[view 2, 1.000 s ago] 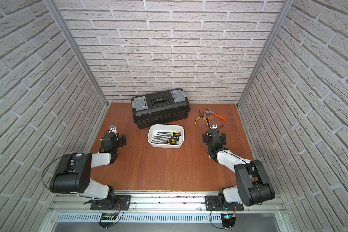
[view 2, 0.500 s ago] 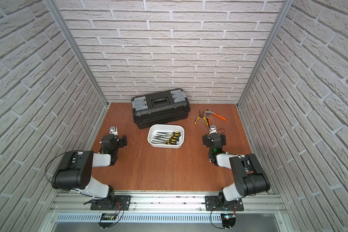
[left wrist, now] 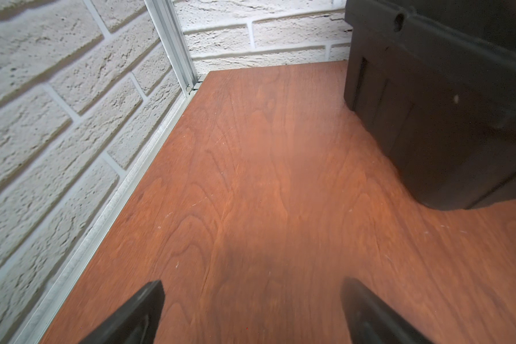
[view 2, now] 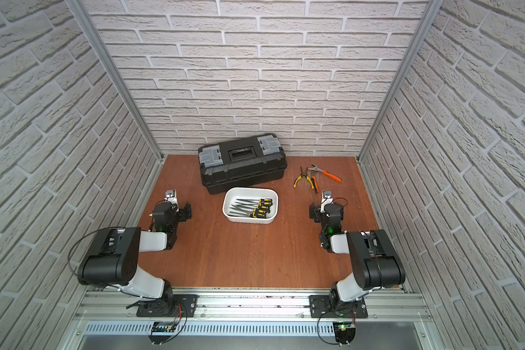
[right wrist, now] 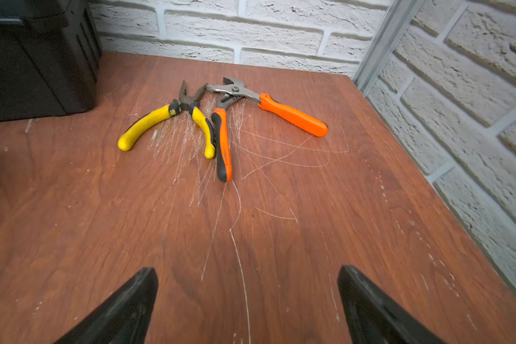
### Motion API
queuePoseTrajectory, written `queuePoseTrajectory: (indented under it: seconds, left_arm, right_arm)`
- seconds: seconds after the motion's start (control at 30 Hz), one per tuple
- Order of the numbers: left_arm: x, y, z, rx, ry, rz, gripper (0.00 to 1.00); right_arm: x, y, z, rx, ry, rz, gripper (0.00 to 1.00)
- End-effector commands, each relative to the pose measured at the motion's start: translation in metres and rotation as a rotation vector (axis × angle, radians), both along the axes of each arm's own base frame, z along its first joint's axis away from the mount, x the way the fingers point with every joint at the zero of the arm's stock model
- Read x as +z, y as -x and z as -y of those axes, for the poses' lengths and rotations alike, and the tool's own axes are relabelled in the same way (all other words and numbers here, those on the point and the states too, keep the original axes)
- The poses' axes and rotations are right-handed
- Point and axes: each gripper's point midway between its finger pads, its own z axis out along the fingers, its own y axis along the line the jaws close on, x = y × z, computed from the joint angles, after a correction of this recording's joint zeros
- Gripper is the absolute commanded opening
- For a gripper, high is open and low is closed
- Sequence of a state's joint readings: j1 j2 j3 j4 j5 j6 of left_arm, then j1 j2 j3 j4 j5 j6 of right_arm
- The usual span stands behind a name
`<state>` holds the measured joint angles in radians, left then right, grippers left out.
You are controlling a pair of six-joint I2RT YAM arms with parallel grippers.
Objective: Put the file tool into the storage box
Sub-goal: Reset both arms
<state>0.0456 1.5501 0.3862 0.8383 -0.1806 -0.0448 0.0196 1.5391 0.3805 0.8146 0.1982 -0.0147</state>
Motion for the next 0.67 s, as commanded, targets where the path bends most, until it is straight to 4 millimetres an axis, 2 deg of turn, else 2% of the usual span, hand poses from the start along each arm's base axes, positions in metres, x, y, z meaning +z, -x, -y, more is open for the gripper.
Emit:
queuePoseTrajectory:
  seconds: [0.0,0.63]
  left_arm:
    - [0.0096,-0.0032,-0.002,-0.001,-0.002,0.045,0.98]
    - [0.0099,-0.004,-0.0018,-0.002,-0.002,0.045,0.98]
  right_arm:
    - [0.0193,-0.0082,-0.0062,0.03,-0.02,0.077,0.99]
    - [0.0194,-0.0087,-0.0058,0.032,-0.027,0.061,0.99]
